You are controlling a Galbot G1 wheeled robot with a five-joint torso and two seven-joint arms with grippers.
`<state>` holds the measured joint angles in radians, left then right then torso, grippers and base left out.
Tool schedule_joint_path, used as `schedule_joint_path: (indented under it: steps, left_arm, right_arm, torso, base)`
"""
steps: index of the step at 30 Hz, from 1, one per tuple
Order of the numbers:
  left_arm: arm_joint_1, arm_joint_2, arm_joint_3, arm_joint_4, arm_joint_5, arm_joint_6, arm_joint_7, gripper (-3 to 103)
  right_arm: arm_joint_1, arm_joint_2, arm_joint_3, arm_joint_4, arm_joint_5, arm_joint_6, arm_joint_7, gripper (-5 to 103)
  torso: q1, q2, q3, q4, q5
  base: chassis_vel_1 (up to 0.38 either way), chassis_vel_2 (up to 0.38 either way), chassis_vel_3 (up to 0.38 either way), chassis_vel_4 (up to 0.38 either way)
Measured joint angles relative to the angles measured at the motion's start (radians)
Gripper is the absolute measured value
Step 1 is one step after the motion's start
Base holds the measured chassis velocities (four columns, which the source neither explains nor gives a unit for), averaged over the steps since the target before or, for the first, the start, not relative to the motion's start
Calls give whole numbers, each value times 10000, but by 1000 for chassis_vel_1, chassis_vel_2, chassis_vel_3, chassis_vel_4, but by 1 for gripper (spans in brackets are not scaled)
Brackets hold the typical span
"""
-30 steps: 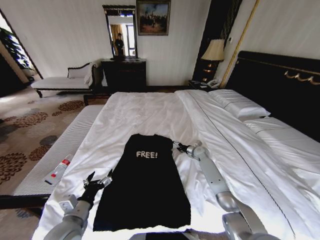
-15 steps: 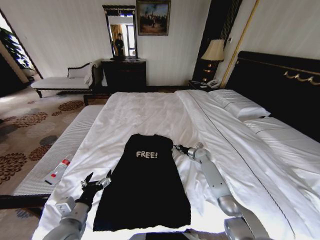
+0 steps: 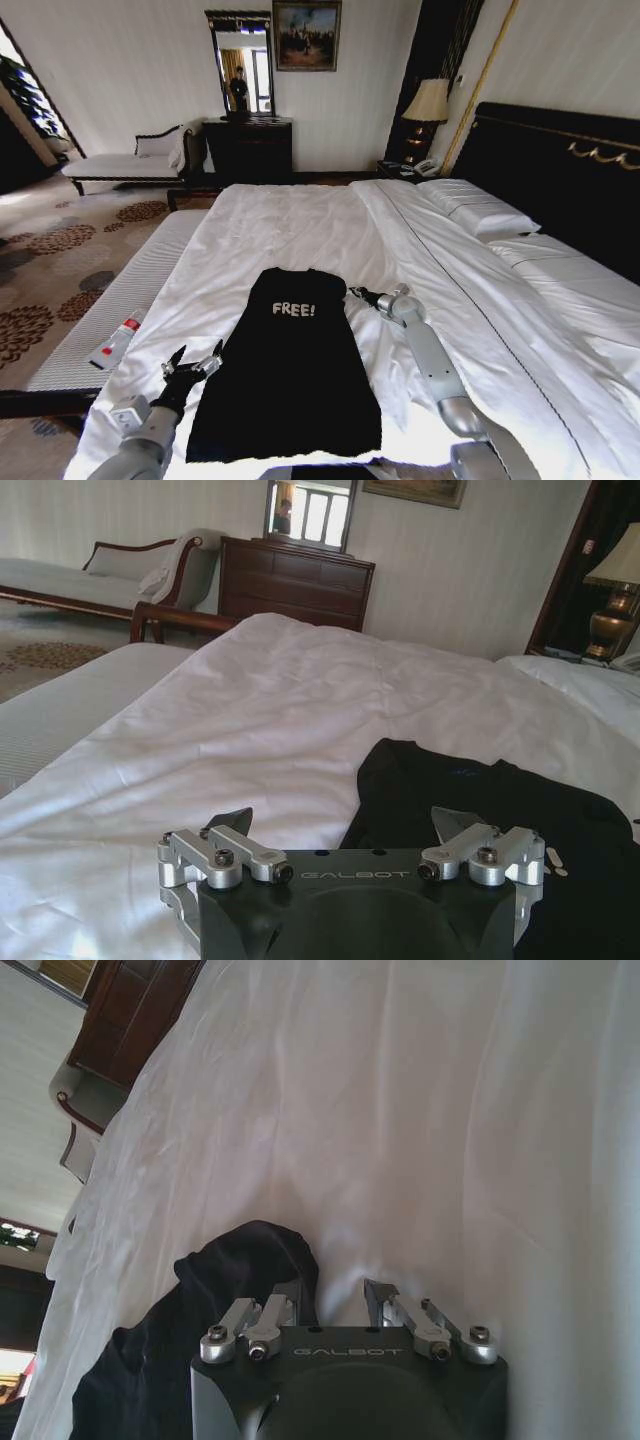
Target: Fold the clothes on the bed.
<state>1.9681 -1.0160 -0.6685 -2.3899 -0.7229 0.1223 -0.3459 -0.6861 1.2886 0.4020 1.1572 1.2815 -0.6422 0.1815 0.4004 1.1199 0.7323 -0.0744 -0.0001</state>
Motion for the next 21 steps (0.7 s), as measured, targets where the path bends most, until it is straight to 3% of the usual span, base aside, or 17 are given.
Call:
schedule_joint_path:
  steps: [5, 8, 10, 13, 17, 19, 21]
  left_arm:
    - [26, 15, -69, -13, 1, 0, 0, 100]
    - [35, 15, -87, -17, 1, -1, 0, 100]
    - [38, 15, -89, -17, 1, 0, 2, 100]
    - [38, 15, -87, -16, 1, 0, 3, 100]
    - [41, 44, -134, -3, 17, 0, 4, 100]
    - [48, 48, -154, -3, 15, 0, 4, 100]
    - [57, 61, -187, 0, 10, 0, 4, 100]
  right_arm:
    - [32, 95, -60, -103, -100, -5, -52, 57]
    - [70, 125, -82, -111, -104, -5, -58, 62]
    - [124, 140, -136, -186, -139, -4, -61, 72]
    - [179, 154, -186, -273, -169, -3, -69, 68]
    - [282, 176, -219, -451, -227, 12, -96, 47]
    - [291, 176, -220, -464, -231, 14, -102, 47]
    - [306, 186, -232, -484, -240, 18, -113, 36]
  torso:
    - [0, 0, 0, 1, 0]
    - [0, 0, 0, 1, 0]
    - [0, 0, 0, 1, 0]
    - [0, 0, 0, 1, 0]
    - [0, 0, 0, 1, 0]
    - [0, 0, 0, 0, 0]
    - [0, 0, 0, 0, 0]
  base:
    - [0, 0, 0, 0]
    - [0, 0, 0, 0]
    - [0, 0, 0, 0]
    - [0, 0, 0, 0]
    - [0, 0, 0, 0]
    - [0, 0, 0, 0]
    - [0, 0, 0, 0]
